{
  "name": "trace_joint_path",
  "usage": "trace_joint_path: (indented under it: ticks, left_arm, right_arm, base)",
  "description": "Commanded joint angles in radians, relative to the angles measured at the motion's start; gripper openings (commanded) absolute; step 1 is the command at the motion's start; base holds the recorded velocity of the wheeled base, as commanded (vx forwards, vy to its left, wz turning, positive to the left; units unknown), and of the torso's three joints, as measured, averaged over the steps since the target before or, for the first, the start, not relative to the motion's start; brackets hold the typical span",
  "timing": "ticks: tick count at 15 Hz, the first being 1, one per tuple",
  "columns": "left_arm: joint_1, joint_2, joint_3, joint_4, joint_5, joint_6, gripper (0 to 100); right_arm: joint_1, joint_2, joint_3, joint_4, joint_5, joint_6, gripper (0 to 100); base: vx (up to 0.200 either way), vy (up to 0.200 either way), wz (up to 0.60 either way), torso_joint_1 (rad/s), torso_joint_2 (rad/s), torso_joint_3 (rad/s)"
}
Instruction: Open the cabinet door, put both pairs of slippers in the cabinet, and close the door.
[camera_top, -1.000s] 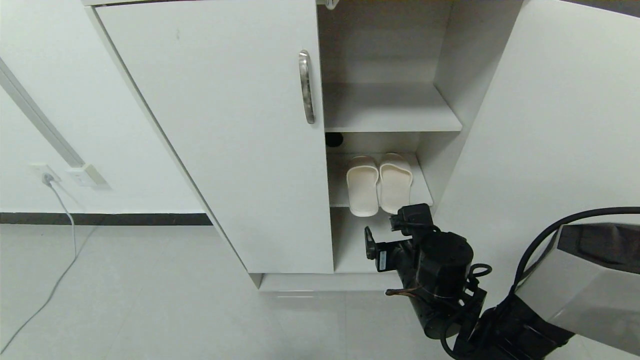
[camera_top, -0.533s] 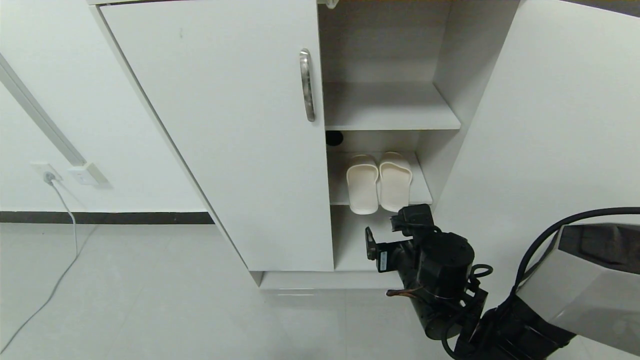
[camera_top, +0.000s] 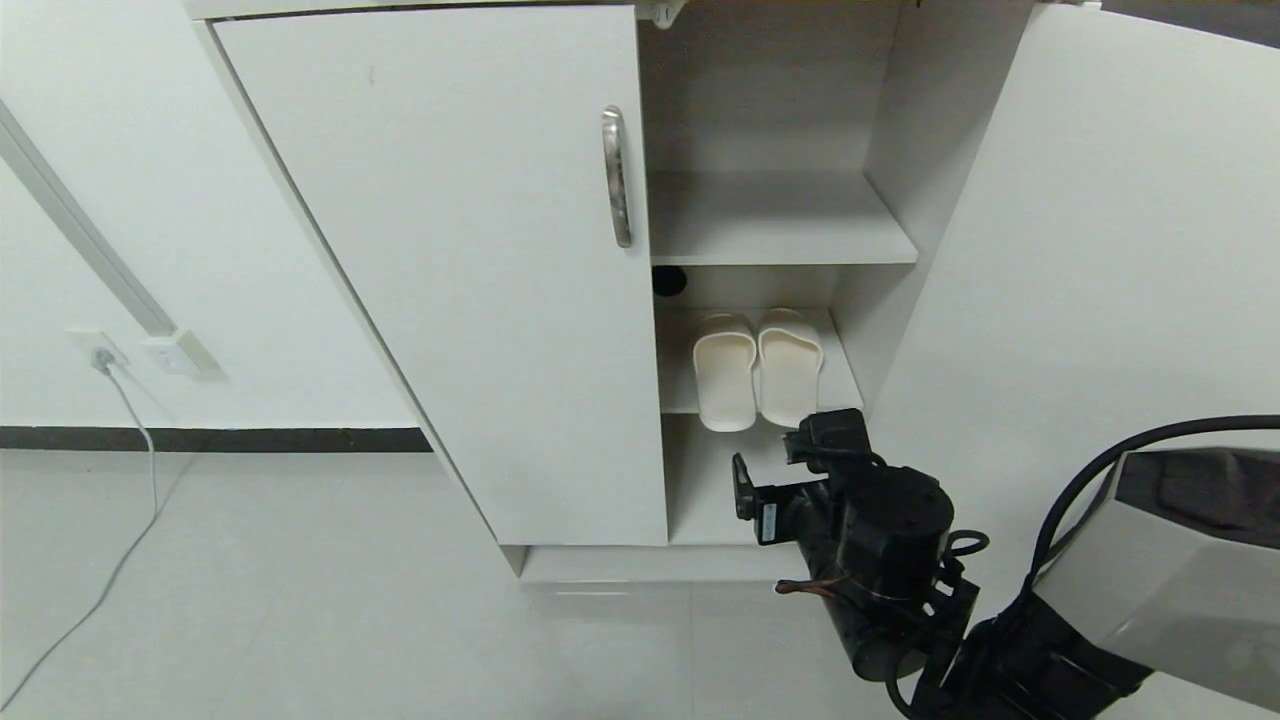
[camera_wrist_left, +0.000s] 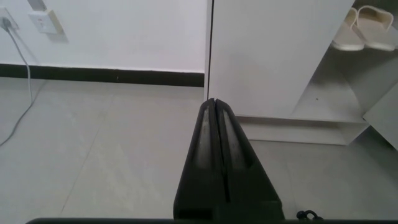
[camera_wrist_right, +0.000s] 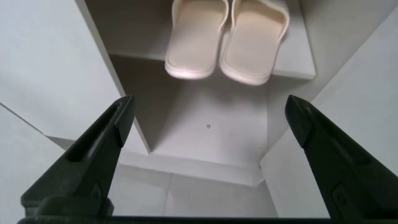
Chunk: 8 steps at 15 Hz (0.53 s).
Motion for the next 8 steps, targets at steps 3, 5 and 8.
trace_joint_path:
  ticks: [3,5,8]
  left_arm:
    - [0.000,0.001,0.000,0.000,0.000,0.000,0]
    - [0.000,0.001,0.000,0.000,0.000,0.000,0]
    - [0.000,0.001,0.000,0.000,0.000,0.000,0]
  right_arm:
    - [0.000,0.000,0.004,0.000,0.000,0.000,100]
    - [0.000,0.000,0.005,0.000,0.000,-0.002,100]
    - [0.000,0.000,0.005,-0.003,0.000,-0.002,100]
  base:
    - [0.000,0.000,0.00,0.001,0.00,0.181]
    - [0.000,0.000,0.00,0.000,0.00,0.202]
    - [0.000,0.000,0.00,0.002,0.00,0.190]
